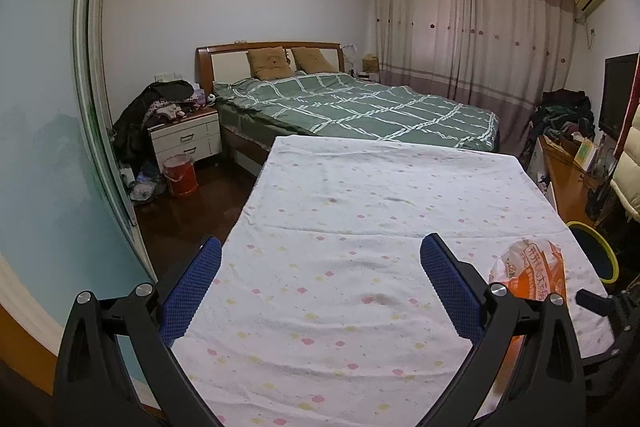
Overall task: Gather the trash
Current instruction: 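Grasp the orange plastic bag with the right tool and lift it, then carry the orange bag into the bin and open the right tool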
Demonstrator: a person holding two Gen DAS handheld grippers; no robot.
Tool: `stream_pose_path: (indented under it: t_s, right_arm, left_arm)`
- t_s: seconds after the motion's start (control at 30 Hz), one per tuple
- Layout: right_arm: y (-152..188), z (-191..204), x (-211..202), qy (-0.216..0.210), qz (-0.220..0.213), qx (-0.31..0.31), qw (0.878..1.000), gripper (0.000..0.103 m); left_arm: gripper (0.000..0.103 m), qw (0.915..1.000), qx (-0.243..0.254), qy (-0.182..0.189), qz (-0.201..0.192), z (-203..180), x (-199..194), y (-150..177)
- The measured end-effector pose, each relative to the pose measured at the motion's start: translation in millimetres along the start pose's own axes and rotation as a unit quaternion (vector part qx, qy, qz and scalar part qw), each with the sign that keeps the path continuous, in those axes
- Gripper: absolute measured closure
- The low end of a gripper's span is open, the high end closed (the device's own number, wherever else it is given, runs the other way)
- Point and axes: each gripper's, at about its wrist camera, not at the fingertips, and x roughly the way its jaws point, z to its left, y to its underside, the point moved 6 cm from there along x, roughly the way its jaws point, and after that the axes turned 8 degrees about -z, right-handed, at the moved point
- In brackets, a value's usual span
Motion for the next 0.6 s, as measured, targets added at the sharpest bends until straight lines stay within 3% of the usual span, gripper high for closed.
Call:
stream_pose_path:
  t_s: [0.13,0.2,0.23,0.27,0.43,0.6]
  right_arm:
    - [10.2,5.0,17.2,0.002,0.019,0.001,1.000,0.006]
    - [11.3,5.5,20.4,0.000,0.015,0.004,1.000,0.018]
    - [11.9,5.0,21.0,-0.005,0.018,0.007,1.000,0.031]
    - [12.4,3.2,21.4,-0.012,0.020,0.014,1.000,0.038]
    - [9.5,-8.7,13.1,-0.031,0.009,0.029,0.999,0.047]
    - [-1.9,-28.0,-3.8,-0.032,-0.014,0.043,0.998,0.048]
  left_arm:
    - [0.005,1.0000,-0.002,0.006,0.005,-2.8,2.1,2.7]
    - [0.005,0.9999,-0.003,0.007,0.008,-4.8,4.4,4.6]
    - [0.005,0.9999,-0.002,0.007,0.009,-5.1,5.0,5.2]
    - [0.005,0.9999,-0.002,0.007,0.010,-5.3,5.9,5.3]
    - [0.005,0.9999,-0.001,0.003,0.015,-5.7,12.0,6.4]
    - [0.005,0.9997,0.007,0.005,0.021,-15.4,17.6,6.6]
